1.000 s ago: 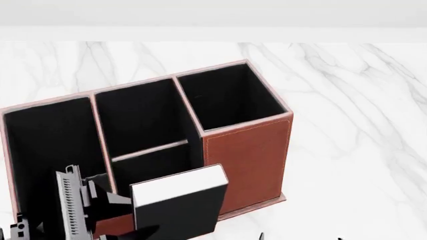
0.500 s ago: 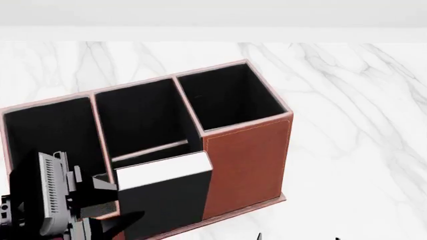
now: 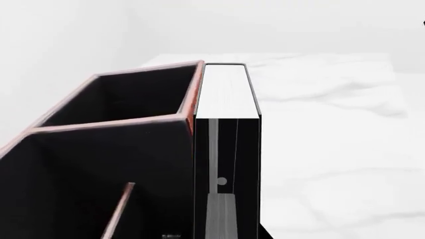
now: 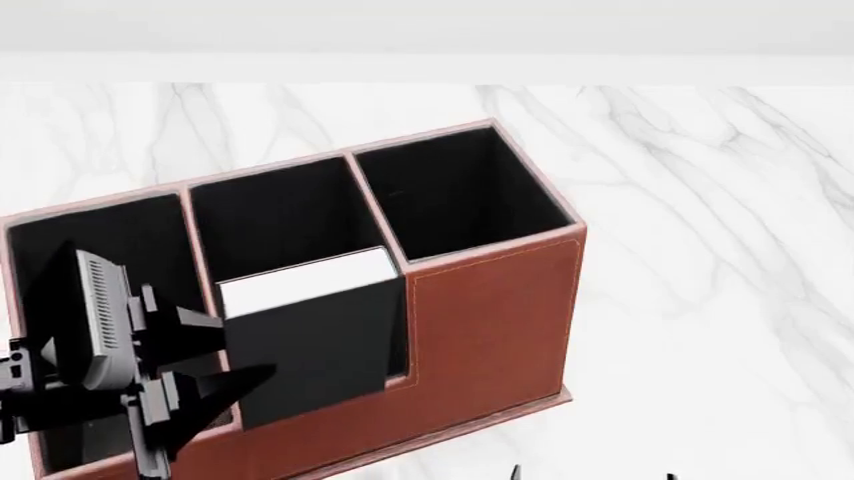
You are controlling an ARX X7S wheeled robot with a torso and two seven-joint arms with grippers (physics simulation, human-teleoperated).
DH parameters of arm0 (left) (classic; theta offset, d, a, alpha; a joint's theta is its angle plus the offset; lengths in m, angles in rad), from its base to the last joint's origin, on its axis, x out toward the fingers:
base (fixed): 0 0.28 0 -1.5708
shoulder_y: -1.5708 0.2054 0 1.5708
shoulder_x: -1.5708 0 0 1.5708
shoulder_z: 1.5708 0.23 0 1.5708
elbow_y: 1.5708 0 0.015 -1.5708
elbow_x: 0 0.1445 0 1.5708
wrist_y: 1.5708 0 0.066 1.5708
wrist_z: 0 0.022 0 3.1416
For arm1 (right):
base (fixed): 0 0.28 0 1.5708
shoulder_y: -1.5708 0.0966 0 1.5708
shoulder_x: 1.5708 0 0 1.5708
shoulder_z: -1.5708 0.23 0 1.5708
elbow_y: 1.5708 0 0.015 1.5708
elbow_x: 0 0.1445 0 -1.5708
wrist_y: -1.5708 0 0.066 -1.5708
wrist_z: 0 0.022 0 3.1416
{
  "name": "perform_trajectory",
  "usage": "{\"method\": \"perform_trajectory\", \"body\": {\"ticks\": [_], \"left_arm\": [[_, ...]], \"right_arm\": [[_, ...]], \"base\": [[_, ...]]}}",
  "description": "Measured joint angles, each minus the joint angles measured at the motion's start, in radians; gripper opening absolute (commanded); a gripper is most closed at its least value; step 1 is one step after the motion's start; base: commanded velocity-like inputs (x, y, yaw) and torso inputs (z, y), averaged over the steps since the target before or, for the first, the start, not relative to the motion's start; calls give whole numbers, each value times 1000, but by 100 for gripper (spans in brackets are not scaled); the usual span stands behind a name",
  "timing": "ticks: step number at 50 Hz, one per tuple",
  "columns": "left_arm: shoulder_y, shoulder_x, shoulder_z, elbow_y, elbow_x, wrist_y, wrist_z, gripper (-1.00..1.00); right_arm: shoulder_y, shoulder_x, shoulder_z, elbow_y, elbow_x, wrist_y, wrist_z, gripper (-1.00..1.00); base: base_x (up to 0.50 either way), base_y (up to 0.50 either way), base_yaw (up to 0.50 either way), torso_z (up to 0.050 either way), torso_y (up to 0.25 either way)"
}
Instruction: Pick up the book and place it in the back compartment of the caddy.
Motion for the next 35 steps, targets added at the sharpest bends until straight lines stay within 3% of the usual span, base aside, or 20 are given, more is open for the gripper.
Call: {"method": "perform_trajectory", "body": {"ticks": [35], "left_arm": [[-92, 178, 19, -436, 116, 180, 95, -100]], "right_arm": [[6, 4, -16, 11, -2, -5, 3, 100]], "base": [[0, 0, 0, 0, 1]]}}
